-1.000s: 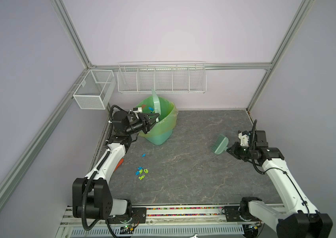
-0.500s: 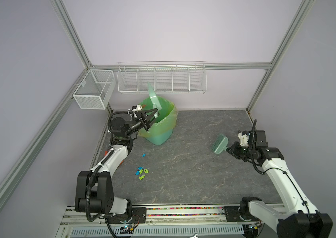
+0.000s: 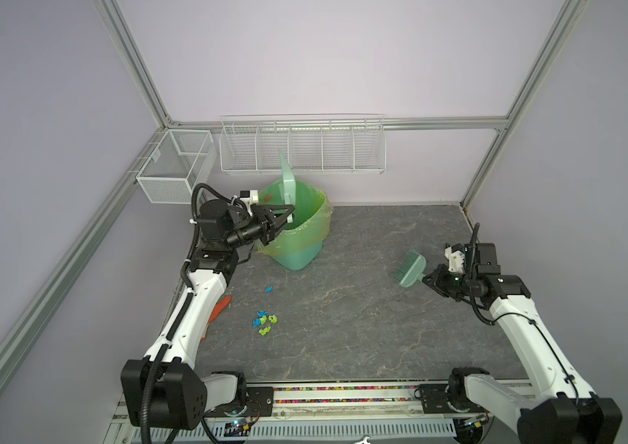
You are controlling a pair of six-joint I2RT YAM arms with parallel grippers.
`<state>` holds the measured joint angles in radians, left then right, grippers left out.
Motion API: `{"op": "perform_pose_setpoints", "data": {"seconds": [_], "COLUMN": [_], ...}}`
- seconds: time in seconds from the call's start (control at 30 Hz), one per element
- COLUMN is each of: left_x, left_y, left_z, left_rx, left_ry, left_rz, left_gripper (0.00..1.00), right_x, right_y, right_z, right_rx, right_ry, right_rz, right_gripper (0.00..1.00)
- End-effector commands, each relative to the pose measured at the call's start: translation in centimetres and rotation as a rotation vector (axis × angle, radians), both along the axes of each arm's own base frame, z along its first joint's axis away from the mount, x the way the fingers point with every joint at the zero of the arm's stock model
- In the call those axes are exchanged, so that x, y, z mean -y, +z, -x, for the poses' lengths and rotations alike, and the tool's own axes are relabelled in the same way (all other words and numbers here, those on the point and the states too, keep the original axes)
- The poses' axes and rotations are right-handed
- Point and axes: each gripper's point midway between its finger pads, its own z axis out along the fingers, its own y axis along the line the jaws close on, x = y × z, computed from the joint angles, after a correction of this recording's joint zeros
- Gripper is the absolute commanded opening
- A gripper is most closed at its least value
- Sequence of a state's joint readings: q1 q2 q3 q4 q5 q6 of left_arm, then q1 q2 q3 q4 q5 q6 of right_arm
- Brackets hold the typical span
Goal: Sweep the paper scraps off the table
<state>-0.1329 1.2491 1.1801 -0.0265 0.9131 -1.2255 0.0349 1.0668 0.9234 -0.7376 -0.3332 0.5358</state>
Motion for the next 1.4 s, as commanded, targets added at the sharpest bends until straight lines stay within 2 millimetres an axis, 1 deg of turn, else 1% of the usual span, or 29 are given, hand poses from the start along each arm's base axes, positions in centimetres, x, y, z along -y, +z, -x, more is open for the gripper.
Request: {"op": "perform_pose_setpoints", "data": {"seconds": [0.0,0.17,0.3,0.37,0.43,0.53,0.67,0.73,0.8,0.87,0.93,0.97,1.07,1.1,1.2,1.23,1.37], "left_x": [-0.4,-0.7,-0.8,-0.4,0.4,1.3,1.6,2.1,3.3,5.6,7.2,7.6,7.7,7.5,7.2,7.1,7.0], "left_y": [-2.9,-2.9,-3.1,-3.2,-3.6,-4.2,-4.5,-4.7,-4.7,-4.9,-5.7,-6.4,-8.1,-8.4,-8.7,-8.8,-9.6], "left_z": [1.1,1.8,2.8,3.5,4.4,5.8,6.7,7.2,8.0,9.3,10.2,10.5,10.2,10.0,9.3,9.2,8.8], "left_rx": [-0.03,-0.015,0.008,0.027,0.037,0.047,0.052,0.063,0.086,0.11,0.127,0.124,0.107,0.102,0.106,0.106,0.09], "left_ry": [-0.007,0.0,0.005,-0.007,-0.03,-0.063,-0.069,-0.077,-0.116,-0.193,-0.236,-0.247,-0.243,-0.233,-0.211,-0.213,-0.221], "left_rz": [-0.128,-0.188,-0.284,-0.33,-0.396,-0.488,-0.53,-0.545,-0.55,-0.551,-0.603,-0.645,-0.74,-0.755,-0.797,-0.807,-0.854], "left_gripper": [0.0,0.0,0.0,0.0,0.0,0.0,0.0,0.0,0.0,0.0,0.0,0.0,0.0,0.0,0.0,0.0,0.0], "right_x": [-1.2,-3.1,-4.7,-5.1,-6.0,-6.8,-8.0,-8.7,-9.2,-10.2,-11.2,-11.8,-13.4,-14.0,-15.9,-16.3,-18.9], "right_y": [1.1,1.8,2.3,2.1,1.8,1.8,2.1,1.9,1.4,1.0,0.8,0.8,0.3,0.3,0.6,-0.4,-0.3], "right_z": [-0.3,-0.2,-0.3,-0.3,-0.1,-0.2,-0.2,-0.2,-0.2,-0.1,0.1,0.1,0.4,0.5,0.7,1.3,2.2], "right_rx": [0.053,0.075,0.093,0.091,0.084,0.088,0.103,0.098,0.078,0.064,0.059,0.057,0.052,0.05,0.06,0.039,0.046], "right_ry": [0.023,0.068,0.105,0.114,0.146,0.171,0.198,0.206,0.208,0.228,0.246,0.255,0.268,0.275,0.296,0.302,0.339], "right_rz": [-0.037,-0.051,-0.082,-0.075,-0.073,-0.079,-0.093,-0.099,-0.1,-0.105,-0.11,-0.117,-0.147,-0.164,-0.202,-0.197,-0.216], "right_gripper": [0.07,0.07,0.07,0.07,0.07,0.07,0.07,0.07,0.07,0.07,0.07,0.07,0.07,0.07,0.07,0.07,0.07]}}
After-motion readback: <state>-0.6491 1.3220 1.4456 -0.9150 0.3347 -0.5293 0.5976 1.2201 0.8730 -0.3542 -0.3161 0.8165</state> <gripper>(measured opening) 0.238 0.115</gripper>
